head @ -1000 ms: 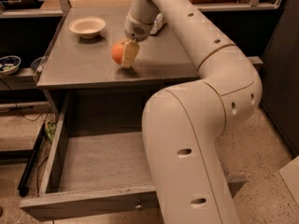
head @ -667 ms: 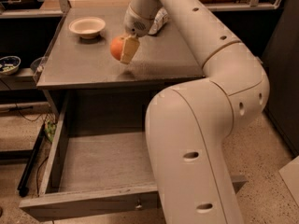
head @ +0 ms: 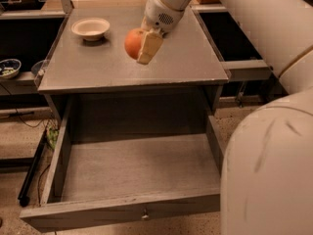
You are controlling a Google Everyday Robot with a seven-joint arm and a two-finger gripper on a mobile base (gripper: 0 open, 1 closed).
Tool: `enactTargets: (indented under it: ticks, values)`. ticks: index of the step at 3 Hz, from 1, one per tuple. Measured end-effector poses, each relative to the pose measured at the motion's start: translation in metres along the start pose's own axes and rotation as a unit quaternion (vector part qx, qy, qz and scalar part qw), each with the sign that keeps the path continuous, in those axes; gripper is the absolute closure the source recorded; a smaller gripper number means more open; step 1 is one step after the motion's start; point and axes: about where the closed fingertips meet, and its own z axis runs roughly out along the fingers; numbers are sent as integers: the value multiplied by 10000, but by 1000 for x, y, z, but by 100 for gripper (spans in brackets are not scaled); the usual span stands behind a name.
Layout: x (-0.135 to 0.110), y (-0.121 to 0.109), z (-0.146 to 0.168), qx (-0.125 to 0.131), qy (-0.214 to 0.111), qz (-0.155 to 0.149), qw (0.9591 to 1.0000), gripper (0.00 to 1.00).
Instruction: Place orange into top drawer
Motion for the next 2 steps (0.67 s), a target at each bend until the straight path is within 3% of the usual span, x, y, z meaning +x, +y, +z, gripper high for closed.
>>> enactTargets:
  ticks: [2]
  values:
    - [5,5,13,-87,49,99,9999,100]
